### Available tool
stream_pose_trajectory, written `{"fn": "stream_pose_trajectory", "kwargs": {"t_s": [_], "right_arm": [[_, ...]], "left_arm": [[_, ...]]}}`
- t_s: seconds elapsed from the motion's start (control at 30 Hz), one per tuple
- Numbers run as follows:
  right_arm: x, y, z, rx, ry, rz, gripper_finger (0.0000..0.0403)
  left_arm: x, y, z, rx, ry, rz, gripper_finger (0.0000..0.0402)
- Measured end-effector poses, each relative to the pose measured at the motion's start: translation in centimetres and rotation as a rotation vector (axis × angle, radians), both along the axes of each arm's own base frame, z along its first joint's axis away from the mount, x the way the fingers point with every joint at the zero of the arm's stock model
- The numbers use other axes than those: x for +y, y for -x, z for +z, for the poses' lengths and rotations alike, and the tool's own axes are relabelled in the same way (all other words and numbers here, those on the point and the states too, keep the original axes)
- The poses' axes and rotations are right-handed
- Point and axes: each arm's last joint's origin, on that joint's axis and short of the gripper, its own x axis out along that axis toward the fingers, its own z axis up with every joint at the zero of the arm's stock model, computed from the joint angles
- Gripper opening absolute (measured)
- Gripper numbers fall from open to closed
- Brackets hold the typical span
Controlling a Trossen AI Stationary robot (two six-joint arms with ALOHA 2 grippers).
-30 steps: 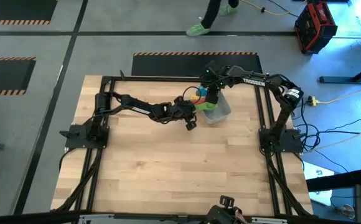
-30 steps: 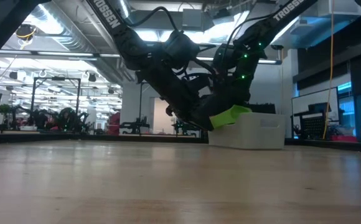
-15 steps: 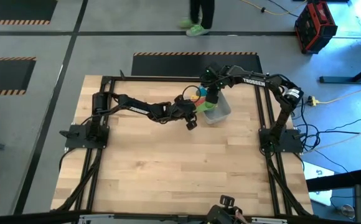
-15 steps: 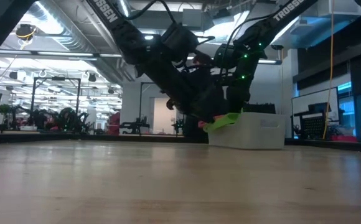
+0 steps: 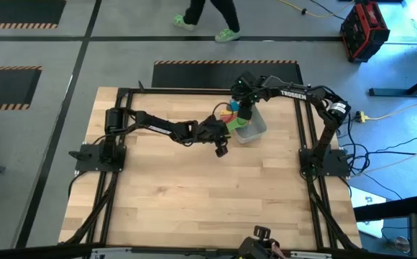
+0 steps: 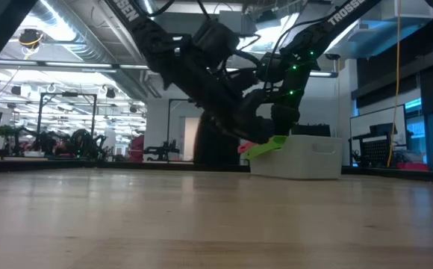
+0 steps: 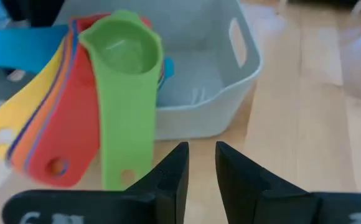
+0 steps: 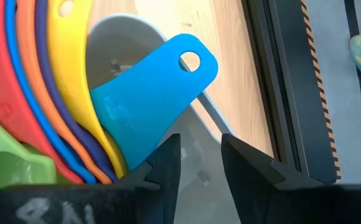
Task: Nest measuring cups in basket
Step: Stack the green measuring cup on top of the red measuring cup into the gray bin
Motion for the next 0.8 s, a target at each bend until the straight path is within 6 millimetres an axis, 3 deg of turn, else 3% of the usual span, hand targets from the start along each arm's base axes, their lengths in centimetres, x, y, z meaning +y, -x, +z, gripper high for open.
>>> {"fn": "stream_pose_trajectory", "kwargs": {"t_s": [0.2, 0.37, 0.8], "right_arm": [[0.0, 0.0, 0.0, -0.005, 0.003, 0.000, 0.0122], [0.0, -0.1, 0.0, -0.019, -0.015, 0.014, 0.0122], [0.2, 0.1, -0.1, -0.012, -0.051, 0.025, 0.0122]], "left_arm": [[-0.8, -0.3, -1.5, 0.033, 0.001, -0.016, 0.0072], [-0.1, -0.2, -3.1, 0.085, -0.014, 0.032, 0.0072], [3.0, 0.3, -2.9, 0.083, -0.065, 0.177, 0.0072]]}}
